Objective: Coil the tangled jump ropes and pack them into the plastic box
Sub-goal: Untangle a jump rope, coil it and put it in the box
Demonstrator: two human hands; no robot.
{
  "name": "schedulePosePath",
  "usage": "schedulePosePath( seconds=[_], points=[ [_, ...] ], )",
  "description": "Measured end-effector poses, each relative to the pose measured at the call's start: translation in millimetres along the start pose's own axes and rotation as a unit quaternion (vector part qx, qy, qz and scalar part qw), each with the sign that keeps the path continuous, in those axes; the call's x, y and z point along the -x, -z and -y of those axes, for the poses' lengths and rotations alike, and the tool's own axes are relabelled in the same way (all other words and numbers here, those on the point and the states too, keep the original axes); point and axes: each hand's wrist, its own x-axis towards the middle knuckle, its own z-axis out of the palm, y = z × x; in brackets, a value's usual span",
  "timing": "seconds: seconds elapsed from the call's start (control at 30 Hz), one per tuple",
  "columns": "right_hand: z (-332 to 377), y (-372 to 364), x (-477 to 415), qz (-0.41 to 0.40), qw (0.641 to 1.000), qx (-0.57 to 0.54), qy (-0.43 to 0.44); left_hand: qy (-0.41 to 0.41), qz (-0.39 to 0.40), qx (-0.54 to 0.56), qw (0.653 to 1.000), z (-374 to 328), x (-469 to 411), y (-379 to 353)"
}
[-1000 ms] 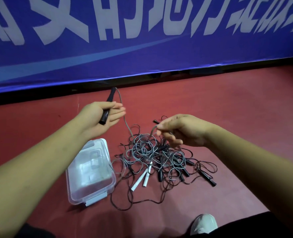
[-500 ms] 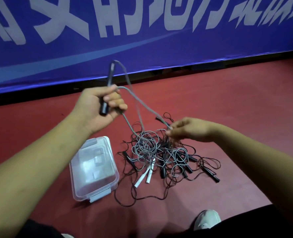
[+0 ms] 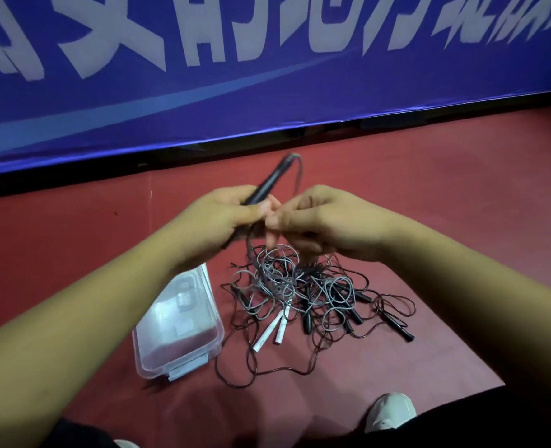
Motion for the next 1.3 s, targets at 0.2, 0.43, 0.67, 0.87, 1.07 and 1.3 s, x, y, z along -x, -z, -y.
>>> schedulePosePath(
  seconds=[0.2, 0.43, 0.67, 0.87, 1.07, 1.3],
  points=[
    [-29, 26, 7, -0.024, 0.998, 0.050, 0.004, -0.048, -0.075, 0.220, 0.972, -15, -4, 3],
    [-83, 30, 11, -0.048, 0.994, -0.034, -0.087, 0.013, -0.153, 0.207, 0.966, -5, -6, 39],
    [-15, 9, 7, -0.011, 0.992, -0.127, -0.001, -0.022, -0.178, -0.038, 0.983, 7, -2, 26],
    [7, 10, 9, -0.020, 0.995, -0.086, 0.044, -0.060, 0.020, 0.103, 0.993, -9, 5, -7],
    [-66, 29, 15, 0.001, 0.994, -0.053, -0.098, -0.071, -0.103, 0.315, 0.941, -18, -3, 20],
    [-54, 22, 8, -0.026, 0.974, -0.219, -0.056, 0.044, -0.222, 0.032, 0.973, 7, -10, 50]
  ],
)
